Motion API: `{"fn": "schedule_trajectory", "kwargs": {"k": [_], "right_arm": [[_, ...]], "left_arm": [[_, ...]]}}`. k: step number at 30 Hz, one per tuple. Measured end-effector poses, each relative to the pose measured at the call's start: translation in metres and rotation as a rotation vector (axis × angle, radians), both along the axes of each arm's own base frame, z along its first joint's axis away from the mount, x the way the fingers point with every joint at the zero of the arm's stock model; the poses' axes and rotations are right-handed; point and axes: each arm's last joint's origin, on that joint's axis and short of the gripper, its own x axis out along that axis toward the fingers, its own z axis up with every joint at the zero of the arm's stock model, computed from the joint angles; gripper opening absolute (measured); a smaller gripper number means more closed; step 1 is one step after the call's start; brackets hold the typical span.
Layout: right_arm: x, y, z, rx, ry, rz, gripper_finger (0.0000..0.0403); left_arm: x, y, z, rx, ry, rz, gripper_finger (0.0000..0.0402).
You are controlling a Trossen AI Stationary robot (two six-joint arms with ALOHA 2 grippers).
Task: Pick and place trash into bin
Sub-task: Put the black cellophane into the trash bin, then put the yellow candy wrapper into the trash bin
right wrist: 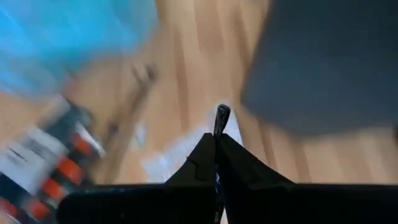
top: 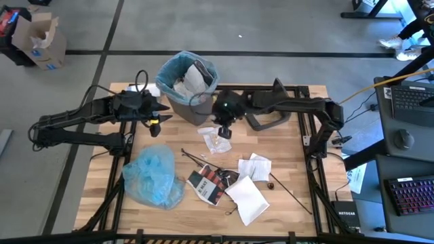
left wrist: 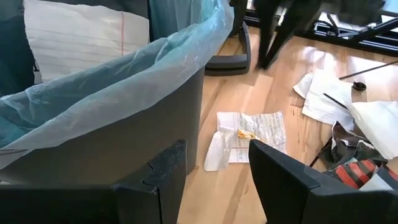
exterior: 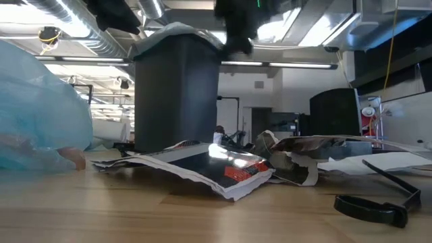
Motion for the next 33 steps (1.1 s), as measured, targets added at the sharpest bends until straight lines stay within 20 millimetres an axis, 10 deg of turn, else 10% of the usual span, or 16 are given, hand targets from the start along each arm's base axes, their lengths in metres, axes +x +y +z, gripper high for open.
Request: {"fn": "schedule_trajectory", "kwargs": {"k": [11,20,33], "right_arm": [[0.02,-0.026,0.1,-0.174,-0.593,-0.116,0.0003],[0.032,-0.061,0.084,-0.233,-0.618,-0.236,0.0022],[0.003,-0.046,0.103,-0.181,-0.531,-0.135,0.0214]], "left_arm": [[0.0,0.0,0.0,0.004,-0.004,-0.002,0.0166],[0.0,0.0,-0.001,-0.02,-0.002,0.011,0.0166],[-0.002,-0.001,-0.004,-0.032,0.03,0.014,0.0166]]}}
